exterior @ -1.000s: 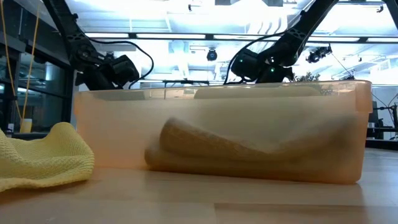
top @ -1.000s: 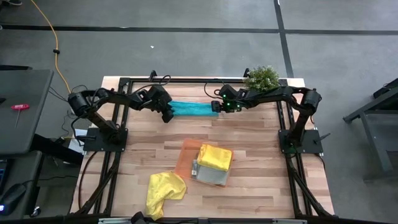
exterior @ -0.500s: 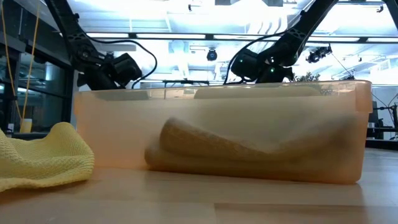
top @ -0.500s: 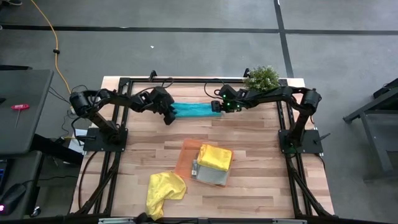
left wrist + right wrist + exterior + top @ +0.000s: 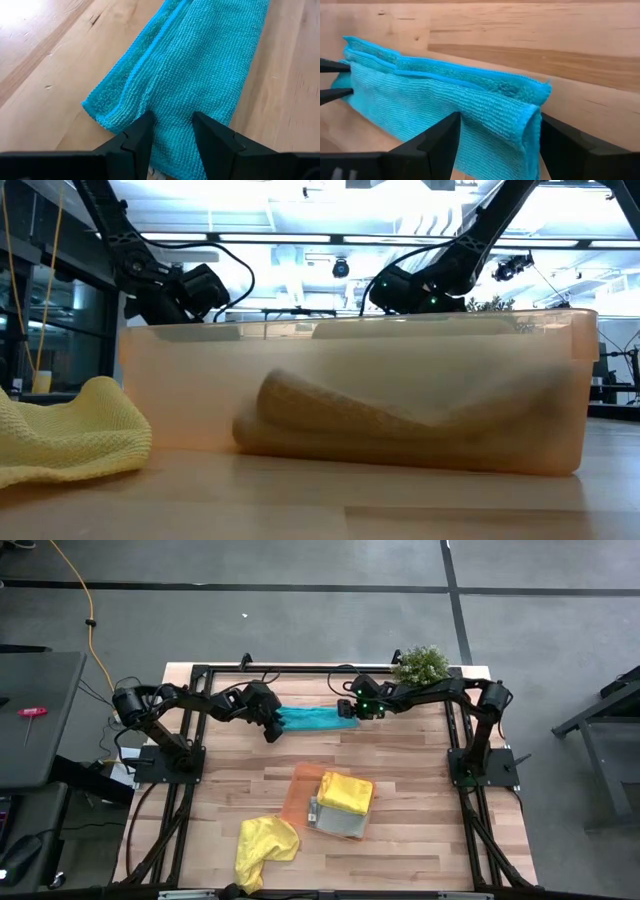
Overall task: Fold microfiber towels
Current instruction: Fold the blue towel
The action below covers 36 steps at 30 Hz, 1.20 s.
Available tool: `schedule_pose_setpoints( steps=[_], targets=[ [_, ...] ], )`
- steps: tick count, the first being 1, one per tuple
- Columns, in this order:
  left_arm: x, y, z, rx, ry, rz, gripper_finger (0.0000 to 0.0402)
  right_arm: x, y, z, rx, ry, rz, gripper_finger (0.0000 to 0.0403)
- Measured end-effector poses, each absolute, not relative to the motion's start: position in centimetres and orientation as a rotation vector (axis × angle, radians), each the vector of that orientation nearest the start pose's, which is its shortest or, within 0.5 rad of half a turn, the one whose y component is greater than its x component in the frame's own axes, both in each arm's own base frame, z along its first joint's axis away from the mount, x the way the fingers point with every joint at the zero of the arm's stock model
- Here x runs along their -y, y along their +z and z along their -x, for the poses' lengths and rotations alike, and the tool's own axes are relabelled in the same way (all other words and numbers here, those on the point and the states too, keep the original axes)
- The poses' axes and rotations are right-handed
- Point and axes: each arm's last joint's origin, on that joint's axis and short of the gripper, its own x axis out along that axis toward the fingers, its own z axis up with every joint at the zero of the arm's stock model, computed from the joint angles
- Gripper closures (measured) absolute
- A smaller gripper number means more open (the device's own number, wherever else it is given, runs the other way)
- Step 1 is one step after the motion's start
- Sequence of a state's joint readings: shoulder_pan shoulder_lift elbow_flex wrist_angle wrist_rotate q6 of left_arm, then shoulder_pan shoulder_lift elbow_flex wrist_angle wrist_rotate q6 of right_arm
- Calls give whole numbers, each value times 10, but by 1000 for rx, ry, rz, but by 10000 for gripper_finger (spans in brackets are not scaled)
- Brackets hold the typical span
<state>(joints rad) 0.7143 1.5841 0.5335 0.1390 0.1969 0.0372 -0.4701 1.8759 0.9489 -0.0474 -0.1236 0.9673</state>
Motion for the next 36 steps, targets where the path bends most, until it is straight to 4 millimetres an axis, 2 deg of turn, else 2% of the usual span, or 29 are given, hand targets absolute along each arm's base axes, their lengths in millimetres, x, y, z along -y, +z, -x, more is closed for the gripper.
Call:
schedule_pose_setpoints(
  steps=[4,7,10,14,16,19,22,28,30,34,36],
  targets=[
    [-164,109,-197,-835,465,371,271,152,115,-312,-745,-750,-1166,165],
    [-164,109,-197,-833,468,377,271,150,114,-313,-756,-753,-1133,189],
    [-163,110,-198,-816,448,412,271,151,114,-310,-777,-760,-1117,246],
    [-163,122,-196,-751,377,432,271,152,124,-300,-833,-738,-1067,362],
    [-162,129,-195,-732,382,420,271,148,132,-292,-895,-724,-1048,389],
    [-161,142,-194,-685,386,387,271,144,146,-278,-976,-741,-996,380],
    [-158,152,-194,-655,372,316,271,140,157,-264,-1060,-784,-921,395],
    [-148,148,-204,-725,423,164,276,130,170,-257,-1093,-759,-896,399],
    [-141,142,-210,-763,385,113,295,128,171,-260,-1082,-758,-909,399],
    [-124,128,-226,-849,290,23,373,126,176,-266,-1064,-720,-921,400],
    [-121,124,-235,-879,294,-18,392,126,181,-269,-1055,-698,-928,400]
  ],
)
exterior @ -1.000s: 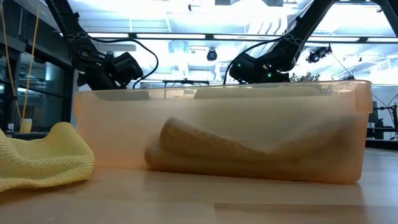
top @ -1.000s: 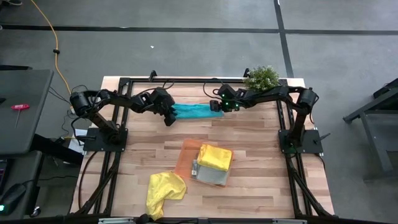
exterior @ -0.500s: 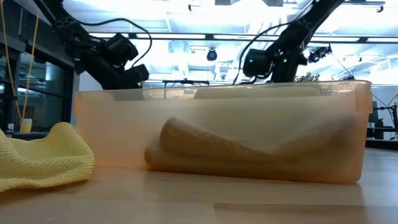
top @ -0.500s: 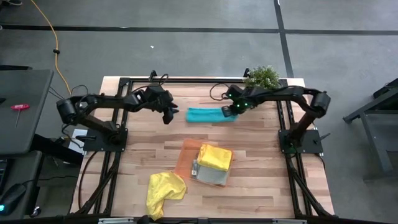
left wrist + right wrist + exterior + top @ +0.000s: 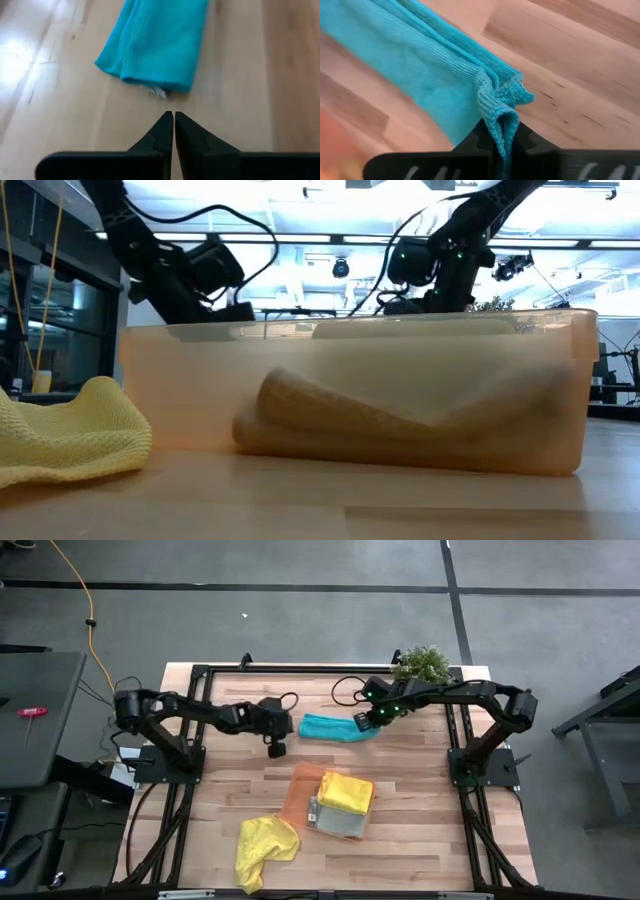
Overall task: Fold microfiber towels
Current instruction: Fold the blue towel
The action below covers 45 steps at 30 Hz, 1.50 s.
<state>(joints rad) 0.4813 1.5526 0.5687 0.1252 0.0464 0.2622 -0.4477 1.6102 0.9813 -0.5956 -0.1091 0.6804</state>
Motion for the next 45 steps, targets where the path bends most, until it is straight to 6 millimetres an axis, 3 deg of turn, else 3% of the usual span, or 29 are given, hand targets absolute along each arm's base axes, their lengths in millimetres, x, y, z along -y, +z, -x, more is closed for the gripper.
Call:
schedule_pose_setpoints(
  steps=[4,14,24,38,45],
  targets=[
    [-124,121,-250,-913,355,-75,392,126,189,-272,-1053,-675,-943,401],
    [-137,114,-274,-940,317,-132,400,125,215,-286,-1012,-577,-993,402],
    [-138,116,-278,-920,318,-107,401,111,222,-309,-821,-621,-1071,403],
    [-138,116,-278,-914,331,-82,401,101,187,-359,-601,-598,-1210,403],
    [-138,116,-278,-914,333,-81,401,103,177,-368,-530,-626,-1254,401]
  ],
)
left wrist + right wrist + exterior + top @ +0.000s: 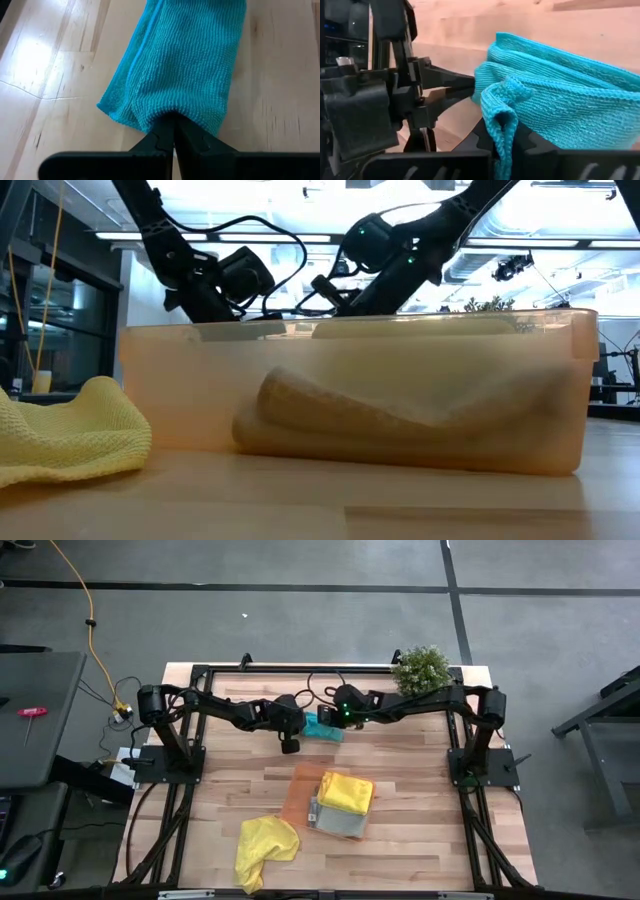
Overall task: Fold microfiber towels
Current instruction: Fold the blue towel
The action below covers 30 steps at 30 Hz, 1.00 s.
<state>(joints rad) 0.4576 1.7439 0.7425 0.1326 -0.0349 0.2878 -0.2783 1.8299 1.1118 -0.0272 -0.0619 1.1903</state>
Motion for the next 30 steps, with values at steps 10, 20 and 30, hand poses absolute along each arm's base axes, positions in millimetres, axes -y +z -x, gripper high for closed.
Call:
schedule_pose_setpoints(
  steps=[10,20,30],
  targets=[
    [-138,116,-278,-909,337,-87,401,105,185,-375,-437,-558,-1232,312],
    [-140,118,-276,-921,365,-93,401,116,193,-376,-380,-482,-1209,192],
    [-161,163,-245,-877,481,-57,401,121,215,-354,-501,-428,-962,185]
  ],
)
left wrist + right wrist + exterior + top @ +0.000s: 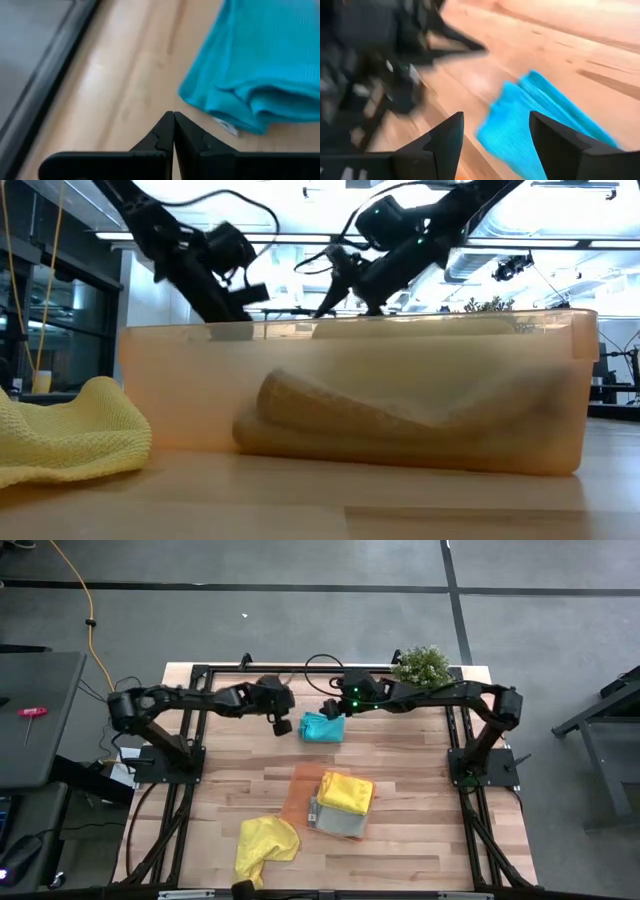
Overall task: Fold microfiber towels
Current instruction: Fold the blue towel
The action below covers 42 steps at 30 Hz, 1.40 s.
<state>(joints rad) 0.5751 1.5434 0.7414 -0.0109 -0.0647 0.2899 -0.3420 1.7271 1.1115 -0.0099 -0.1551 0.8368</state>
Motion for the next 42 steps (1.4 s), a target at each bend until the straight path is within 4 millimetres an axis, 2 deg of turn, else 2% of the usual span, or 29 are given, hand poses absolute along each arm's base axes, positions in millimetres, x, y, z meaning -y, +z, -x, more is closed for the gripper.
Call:
schedule_pose_setpoints(
  steps=[3,5,10,13,17,18,24,32,37,42],
  targets=[
    [-162,181,-238,-791,477,-16,401,115,223,-343,-589,-404,-847,185],
    [-159,191,-238,-716,404,25,401,107,223,-338,-670,-379,-778,186],
    [-142,193,-258,-614,266,1,401,91,213,-330,-858,-287,-622,213],
    [-133,183,-271,-612,223,-20,401,87,201,-327,-882,-272,-605,259],
    [-127,167,-280,-656,203,-36,401,92,188,-323,-834,-290,-633,371],
    [-127,162,-281,-673,211,-38,401,94,184,-321,-829,-299,-645,386],
    [-128,146,-284,-726,196,-29,402,105,161,-327,-770,-304,-713,399],
    [-130,128,-285,-793,172,-86,402,101,134,-343,-746,-294,-785,401],
    [-139,121,-284,-854,320,-187,402,102,127,-342,-767,-362,-803,402],
    [-156,125,-278,-851,471,-219,402,101,125,-341,-787,-371,-804,403]
  ],
)
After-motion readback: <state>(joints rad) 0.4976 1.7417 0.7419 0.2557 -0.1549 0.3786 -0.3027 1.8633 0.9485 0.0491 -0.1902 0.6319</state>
